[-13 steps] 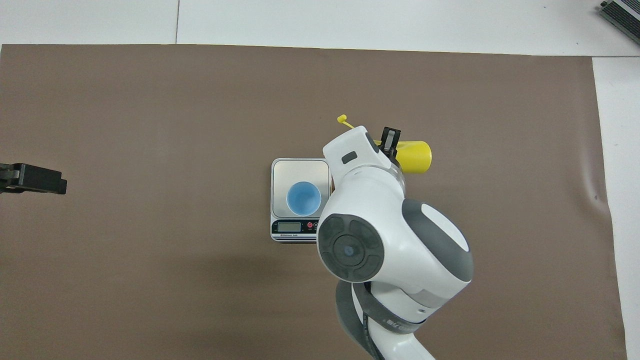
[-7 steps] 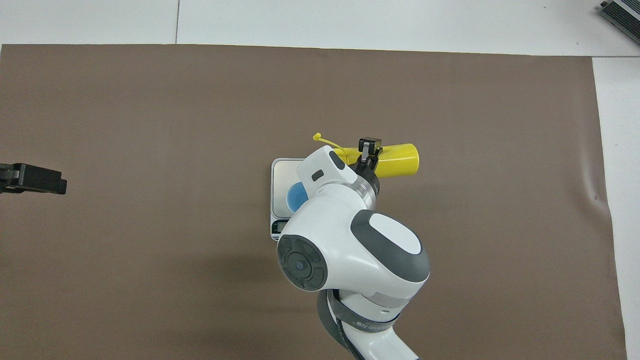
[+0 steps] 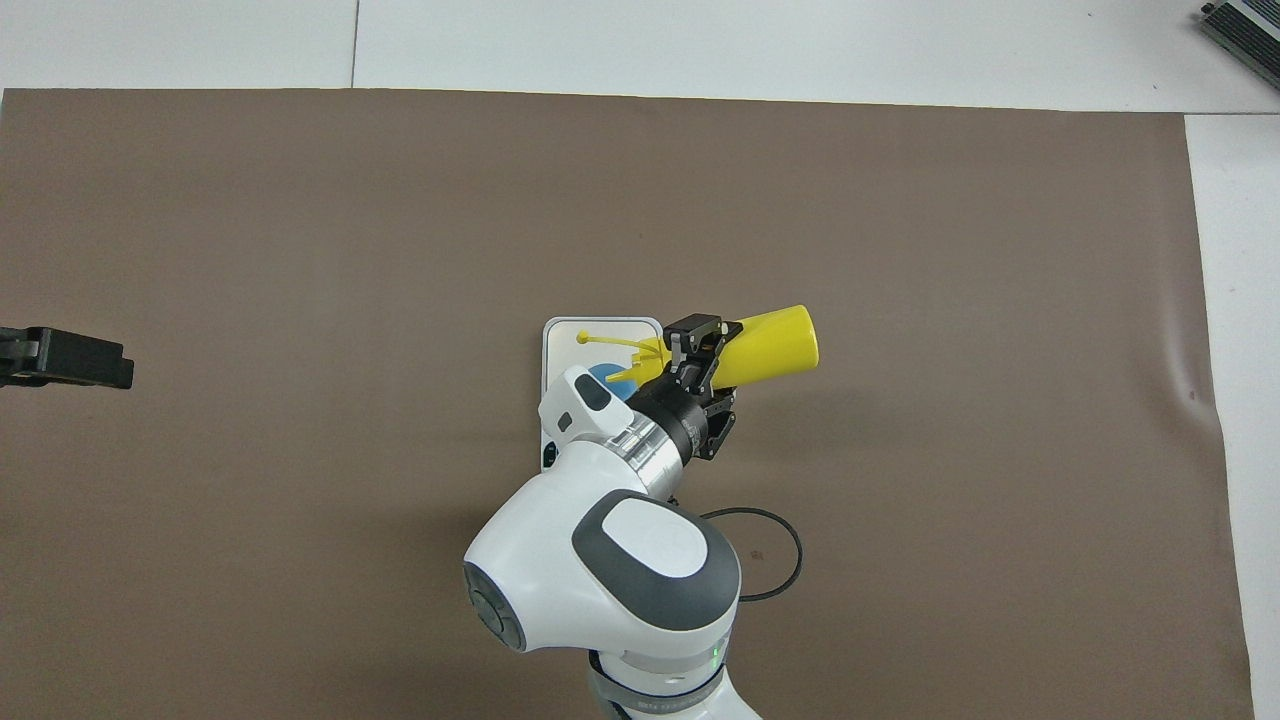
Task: Pour seasoning into cup on scale with both arms
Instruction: 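Tilt the bottle nozzle down into the blue cup with the right gripper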
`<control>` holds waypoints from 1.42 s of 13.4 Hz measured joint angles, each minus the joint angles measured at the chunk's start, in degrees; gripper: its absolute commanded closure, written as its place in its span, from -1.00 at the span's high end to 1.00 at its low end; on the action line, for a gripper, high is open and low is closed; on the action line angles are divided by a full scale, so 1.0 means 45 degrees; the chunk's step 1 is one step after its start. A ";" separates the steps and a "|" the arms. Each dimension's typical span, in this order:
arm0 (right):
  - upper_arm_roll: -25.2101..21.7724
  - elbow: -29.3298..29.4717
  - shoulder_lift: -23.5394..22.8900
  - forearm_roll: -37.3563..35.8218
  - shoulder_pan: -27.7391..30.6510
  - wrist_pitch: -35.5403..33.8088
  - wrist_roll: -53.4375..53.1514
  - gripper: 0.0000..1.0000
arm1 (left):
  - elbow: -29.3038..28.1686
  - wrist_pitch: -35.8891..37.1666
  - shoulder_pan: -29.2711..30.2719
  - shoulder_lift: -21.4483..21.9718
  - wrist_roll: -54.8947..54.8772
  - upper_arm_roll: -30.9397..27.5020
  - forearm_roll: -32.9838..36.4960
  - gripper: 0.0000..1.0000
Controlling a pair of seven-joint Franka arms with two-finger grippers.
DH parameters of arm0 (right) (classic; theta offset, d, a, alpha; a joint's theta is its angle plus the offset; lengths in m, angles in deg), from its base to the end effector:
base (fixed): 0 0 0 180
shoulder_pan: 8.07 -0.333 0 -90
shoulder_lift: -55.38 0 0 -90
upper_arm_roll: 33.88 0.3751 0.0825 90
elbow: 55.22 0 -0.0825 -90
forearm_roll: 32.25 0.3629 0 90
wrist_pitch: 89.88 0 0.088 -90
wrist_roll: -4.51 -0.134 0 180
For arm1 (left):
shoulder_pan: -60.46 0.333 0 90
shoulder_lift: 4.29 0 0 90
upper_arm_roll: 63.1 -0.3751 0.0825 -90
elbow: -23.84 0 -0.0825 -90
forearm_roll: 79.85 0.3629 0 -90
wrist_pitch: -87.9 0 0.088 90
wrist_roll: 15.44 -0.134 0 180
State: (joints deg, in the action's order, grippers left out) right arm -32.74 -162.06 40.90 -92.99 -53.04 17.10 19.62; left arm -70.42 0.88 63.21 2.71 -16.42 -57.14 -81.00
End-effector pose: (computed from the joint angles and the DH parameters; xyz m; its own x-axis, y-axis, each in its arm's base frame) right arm 0.4851 0.3739 0.4501 0.2440 0.7955 -0.5546 0.7591 0.1992 0.6197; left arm 0.4812 -0.0338 0.6804 0.9973 -0.0733 -0.0047 -0.0732 -0.9973 0.0075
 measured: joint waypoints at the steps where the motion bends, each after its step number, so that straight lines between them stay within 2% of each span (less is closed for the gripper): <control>1: 0.0006 -0.0021 -0.0394 -0.0518 -0.0175 -0.0317 -0.0584 -1.00 | 0.0000 0.0000 0.0000 0.0000 0.0000 0.0000 0.0000 1.00; 3: -0.0025 -0.0031 -0.0978 -0.1099 -0.0224 -0.0757 -0.1292 -1.00 | 0.0000 0.0000 0.0000 0.0000 0.0000 0.0000 0.0000 1.00; 7: -0.0033 -0.0332 -0.1052 -0.2078 -0.0371 -0.1187 -0.1798 -1.00 | 0.0000 0.0000 0.0000 0.0000 0.0000 0.0000 0.0000 1.00; 11: -0.0021 -0.0822 -0.1040 -0.2215 -0.0622 -0.1335 -0.2394 -1.00 | 0.0000 0.0000 0.0000 0.0000 0.0000 0.0000 0.0000 1.00; 19: -0.0022 -0.0937 -0.0884 -0.2287 -0.0622 -0.1427 -0.2402 -1.00 | 0.0000 0.0000 0.0000 0.0000 0.0000 0.0000 0.0000 1.00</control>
State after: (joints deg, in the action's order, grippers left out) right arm -32.84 -166.28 36.93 -103.28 -55.84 10.67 8.81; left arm -70.42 0.88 63.21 2.71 -16.42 -57.14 -81.00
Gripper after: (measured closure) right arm 0.520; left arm 0.000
